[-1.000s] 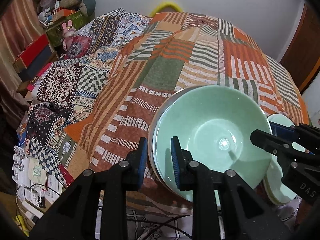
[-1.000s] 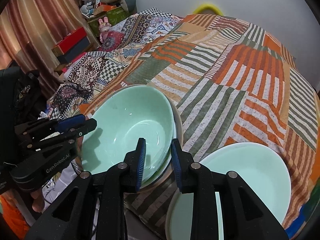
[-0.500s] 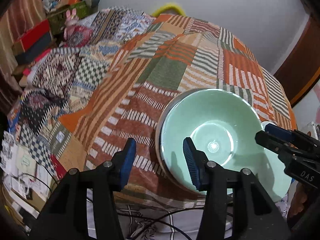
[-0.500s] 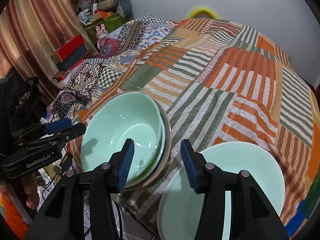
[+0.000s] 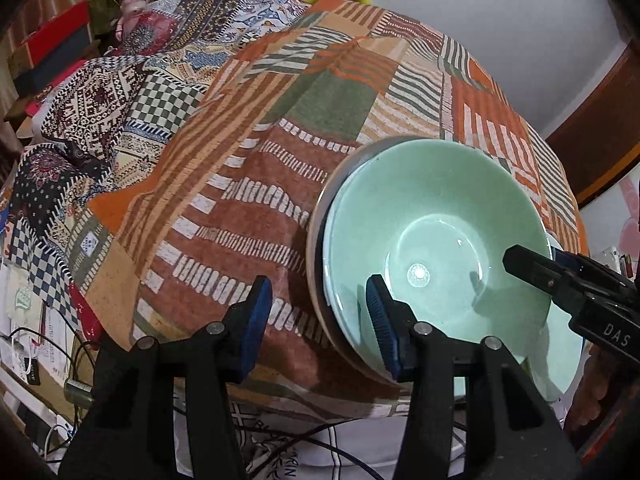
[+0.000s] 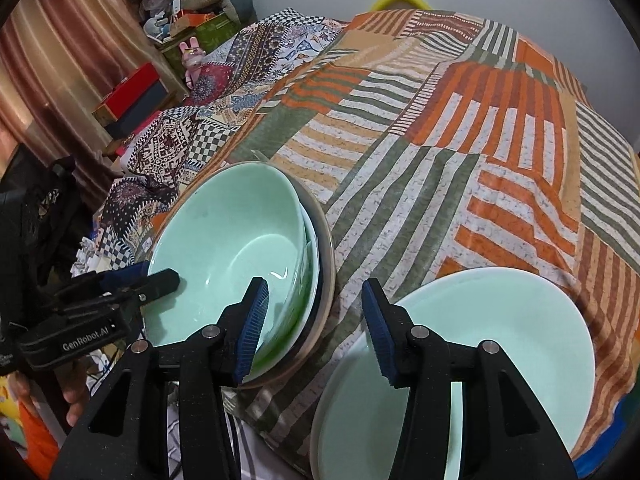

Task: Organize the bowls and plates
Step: 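Lower the mint-green bowl into the white spotted bowl with both grippers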

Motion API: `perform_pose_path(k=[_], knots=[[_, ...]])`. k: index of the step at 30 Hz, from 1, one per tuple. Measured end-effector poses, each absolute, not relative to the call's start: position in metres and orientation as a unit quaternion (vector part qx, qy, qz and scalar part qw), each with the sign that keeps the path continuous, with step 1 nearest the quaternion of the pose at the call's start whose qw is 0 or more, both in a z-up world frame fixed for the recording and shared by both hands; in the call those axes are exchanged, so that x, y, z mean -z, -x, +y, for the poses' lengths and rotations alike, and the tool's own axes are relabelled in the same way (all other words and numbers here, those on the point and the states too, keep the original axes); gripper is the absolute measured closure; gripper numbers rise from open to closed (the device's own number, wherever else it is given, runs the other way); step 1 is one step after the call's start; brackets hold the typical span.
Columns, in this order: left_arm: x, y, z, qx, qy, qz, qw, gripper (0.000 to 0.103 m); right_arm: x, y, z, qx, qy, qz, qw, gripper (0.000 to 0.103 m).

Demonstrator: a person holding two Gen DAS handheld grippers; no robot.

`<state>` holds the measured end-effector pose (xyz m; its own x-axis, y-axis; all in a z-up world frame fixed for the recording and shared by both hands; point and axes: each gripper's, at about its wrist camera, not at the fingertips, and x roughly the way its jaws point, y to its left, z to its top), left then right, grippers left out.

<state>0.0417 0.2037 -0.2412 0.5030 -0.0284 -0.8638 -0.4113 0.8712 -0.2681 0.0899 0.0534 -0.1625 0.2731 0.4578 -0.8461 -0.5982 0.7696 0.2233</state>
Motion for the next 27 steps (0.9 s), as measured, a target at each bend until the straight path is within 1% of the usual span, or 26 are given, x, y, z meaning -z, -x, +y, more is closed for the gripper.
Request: perform_pose_path(k=[3,5,7,9,11,13,22,27], knots=[[0.246,-0.045,0.203,-0.109,0.231,0.488,0.835,0.055,0.166,-0.092,0.056,-0.335,0.069,0.510,0.789,0.058],[0.248,-0.047,0.202,-0.107,0.232,0.489,0.834,0.057,0.169,-0.093,0.057,-0.335,0.069,0.514,0.787,0.058],[0.249,-0.048,0.202,-0.105,0.232,0.489,0.834,0.059,0.171,-0.094,0.060,-0.338,0.068,0.516,0.784,0.061],[0.249,-0.049,0.201,-0.101,0.232,0.489,0.835,0.062,0.173,-0.096,0.062,-0.343,0.063,0.521,0.779,0.069],[0.249,-0.051,0.200,-0.096,0.231,0.489,0.835,0.068,0.176,-0.096,0.065,-0.342,0.066,0.523,0.778,0.072],[0.249,-0.052,0.198,-0.088,0.231,0.491,0.835,0.071,0.176,-0.096,0.066,-0.340,0.068,0.523,0.779,0.072],[0.246,-0.053,0.194,-0.101,0.219,0.499,0.833,0.070,0.173,-0.091,0.073,-0.326,0.100,0.518,0.785,0.072],[0.241,-0.054,0.188,-0.106,0.201,0.502,0.834,0.070,0.174,-0.095,0.069,-0.324,0.083,0.528,0.780,0.072]])
